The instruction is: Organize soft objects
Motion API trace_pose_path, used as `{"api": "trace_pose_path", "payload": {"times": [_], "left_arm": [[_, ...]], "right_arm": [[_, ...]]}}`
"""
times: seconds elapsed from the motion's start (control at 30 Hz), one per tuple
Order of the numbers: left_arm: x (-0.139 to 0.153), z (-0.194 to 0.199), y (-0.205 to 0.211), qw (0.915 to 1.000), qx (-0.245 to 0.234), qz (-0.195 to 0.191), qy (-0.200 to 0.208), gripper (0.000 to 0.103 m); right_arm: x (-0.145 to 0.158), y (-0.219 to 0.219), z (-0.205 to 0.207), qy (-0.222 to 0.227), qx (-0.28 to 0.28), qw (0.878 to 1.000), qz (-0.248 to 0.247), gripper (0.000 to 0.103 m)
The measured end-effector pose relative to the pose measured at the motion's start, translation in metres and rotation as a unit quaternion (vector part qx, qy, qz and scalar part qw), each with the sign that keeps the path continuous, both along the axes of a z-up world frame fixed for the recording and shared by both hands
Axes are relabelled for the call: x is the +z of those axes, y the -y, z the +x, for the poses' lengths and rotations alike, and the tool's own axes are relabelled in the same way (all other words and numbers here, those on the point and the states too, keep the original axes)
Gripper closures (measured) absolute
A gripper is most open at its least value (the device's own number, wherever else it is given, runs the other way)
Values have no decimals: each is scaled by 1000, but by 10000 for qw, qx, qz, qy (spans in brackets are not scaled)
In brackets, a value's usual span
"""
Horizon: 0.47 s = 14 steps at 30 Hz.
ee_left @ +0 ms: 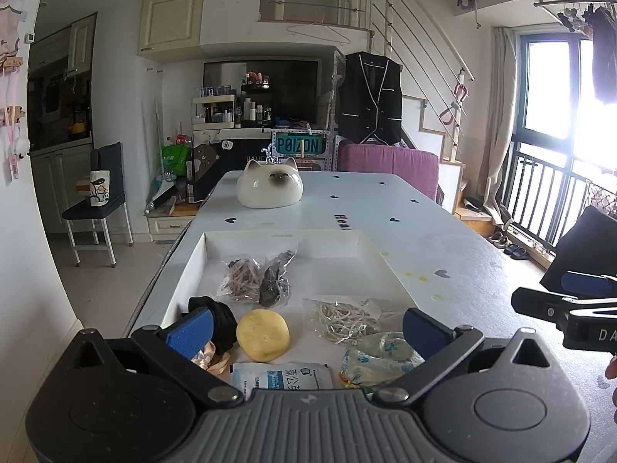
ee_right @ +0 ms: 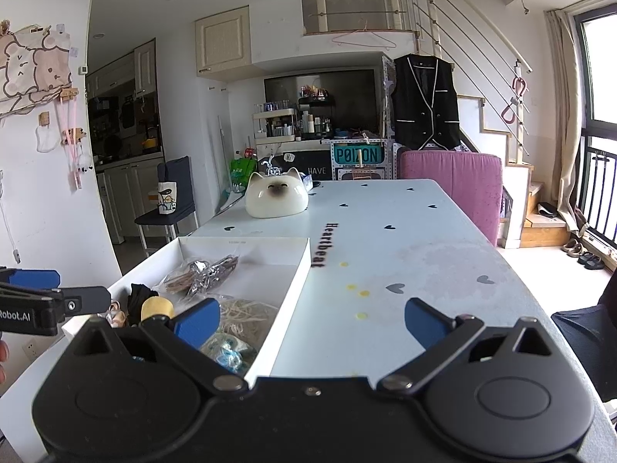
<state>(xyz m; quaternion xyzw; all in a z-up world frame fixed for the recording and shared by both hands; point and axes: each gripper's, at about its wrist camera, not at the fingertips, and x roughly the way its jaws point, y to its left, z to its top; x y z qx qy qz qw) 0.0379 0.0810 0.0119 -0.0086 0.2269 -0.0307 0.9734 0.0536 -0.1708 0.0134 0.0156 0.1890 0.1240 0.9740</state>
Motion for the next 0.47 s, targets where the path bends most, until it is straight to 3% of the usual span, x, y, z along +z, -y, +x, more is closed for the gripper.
{"api": "trace_pose_path", "payload": {"times": [0.47], "left_arm": [[3,-6,1,9999,110,67,48,0]], "right_arm": [[0,0,0,-7,0,10000,4,0]]}}
